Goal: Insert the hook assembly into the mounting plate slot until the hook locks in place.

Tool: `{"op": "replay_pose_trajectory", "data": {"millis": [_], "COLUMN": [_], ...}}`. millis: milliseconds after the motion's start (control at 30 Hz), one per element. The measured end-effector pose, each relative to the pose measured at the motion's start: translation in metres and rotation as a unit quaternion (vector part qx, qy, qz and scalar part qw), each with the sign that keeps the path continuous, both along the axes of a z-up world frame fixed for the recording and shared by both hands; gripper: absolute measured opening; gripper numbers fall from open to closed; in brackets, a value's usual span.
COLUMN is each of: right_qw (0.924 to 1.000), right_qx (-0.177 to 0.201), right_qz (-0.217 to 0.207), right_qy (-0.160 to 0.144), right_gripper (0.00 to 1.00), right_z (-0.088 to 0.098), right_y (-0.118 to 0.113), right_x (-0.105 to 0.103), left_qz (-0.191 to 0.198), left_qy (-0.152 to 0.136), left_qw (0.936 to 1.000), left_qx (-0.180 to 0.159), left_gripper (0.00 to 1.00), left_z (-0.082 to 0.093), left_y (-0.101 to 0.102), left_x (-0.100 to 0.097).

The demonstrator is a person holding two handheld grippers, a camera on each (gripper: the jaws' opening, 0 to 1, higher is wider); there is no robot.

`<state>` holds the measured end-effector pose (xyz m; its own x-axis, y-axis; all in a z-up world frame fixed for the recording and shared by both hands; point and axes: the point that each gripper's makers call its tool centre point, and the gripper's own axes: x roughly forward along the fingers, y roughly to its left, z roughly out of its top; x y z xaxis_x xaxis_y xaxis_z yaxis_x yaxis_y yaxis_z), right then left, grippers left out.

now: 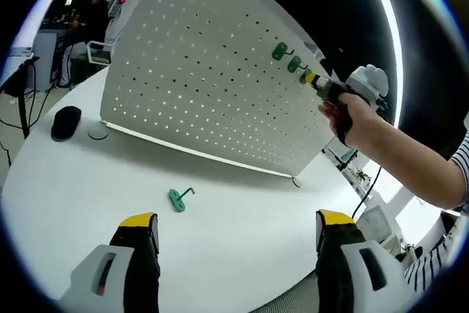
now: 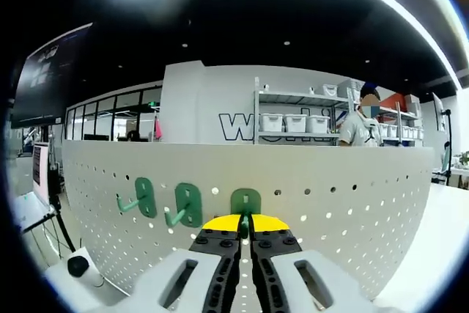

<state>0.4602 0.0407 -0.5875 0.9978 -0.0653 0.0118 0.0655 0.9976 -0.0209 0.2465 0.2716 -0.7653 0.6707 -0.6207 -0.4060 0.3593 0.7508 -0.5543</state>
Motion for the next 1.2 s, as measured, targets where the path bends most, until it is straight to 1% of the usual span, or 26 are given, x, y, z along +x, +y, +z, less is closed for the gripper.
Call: {"op": "replay_pose_trajectory", "data": {"millis": [67,100,167,267,333,433,533,600,767,1000,1133,1200], "right_qw": [1.0,0.9999,0.9998,0.9996,0.9996,0.9992,0.9989,0.9987,0.9991,0.9993,0.9988,0.9988], "right_qx": [-0.004,-0.013,-0.012,-0.012,-0.01,-0.02,-0.008,-0.001,0.004,0.014,0.037,0.038], "right_qz": [-0.001,-0.003,-0.006,-0.008,-0.001,0.003,0.0,0.002,0.014,0.017,0.019,0.02], "right_qy": [0.007,0.008,0.015,0.023,0.028,0.033,0.046,0.052,0.041,0.028,0.027,0.025], "right_gripper": [0.01,0.01,0.01,0.02,0.05,0.1,0.18,0.18,0.19,0.23,0.26,0.28], "right_z": [-0.002,-0.002,-0.001,-0.001,-0.001,-0.003,-0.009,-0.012,-0.004,0.006,0.009,0.011], "right_y": [0.001,0.001,0.003,0.003,0.007,0.011,0.01,0.01,0.015,0.012,0.009,0.009], "right_x": [0.0,0.001,-0.001,-0.001,-0.002,-0.004,-0.004,-0.004,-0.008,-0.017,-0.019,-0.022], "left_qz": [-0.005,-0.006,-0.01,-0.007,-0.006,-0.003,-0.002,-0.002,0.0,-0.004,-0.007,-0.008], "left_qy": [-0.002,-0.003,0.003,0.004,0.003,0.0,-0.002,-0.003,-0.003,-0.002,0.0,0.0], "left_qw": [1.0,1.0,0.9999,0.9998,0.9998,0.9998,0.9998,0.9998,0.9998,0.9999,0.9999,0.9999], "left_qx": [0.002,0.001,-0.008,-0.016,-0.016,-0.019,-0.021,-0.019,-0.018,-0.015,-0.015,-0.014], "left_gripper": [0.9,0.89,0.89,0.88,0.88,0.88,0.88,0.88,0.88,0.89,0.88,0.87], "left_z": [0.0,0.0,0.0,0.001,0.001,0.003,0.005,0.005,0.005,0.005,0.006,0.007], "left_y": [-0.002,-0.002,-0.004,-0.002,-0.002,-0.001,0.0,0.001,0.004,0.005,0.005,0.005], "left_x": [-0.001,-0.002,-0.004,-0.006,-0.006,-0.006,-0.007,-0.008,-0.011,-0.013,-0.013,-0.014]}}
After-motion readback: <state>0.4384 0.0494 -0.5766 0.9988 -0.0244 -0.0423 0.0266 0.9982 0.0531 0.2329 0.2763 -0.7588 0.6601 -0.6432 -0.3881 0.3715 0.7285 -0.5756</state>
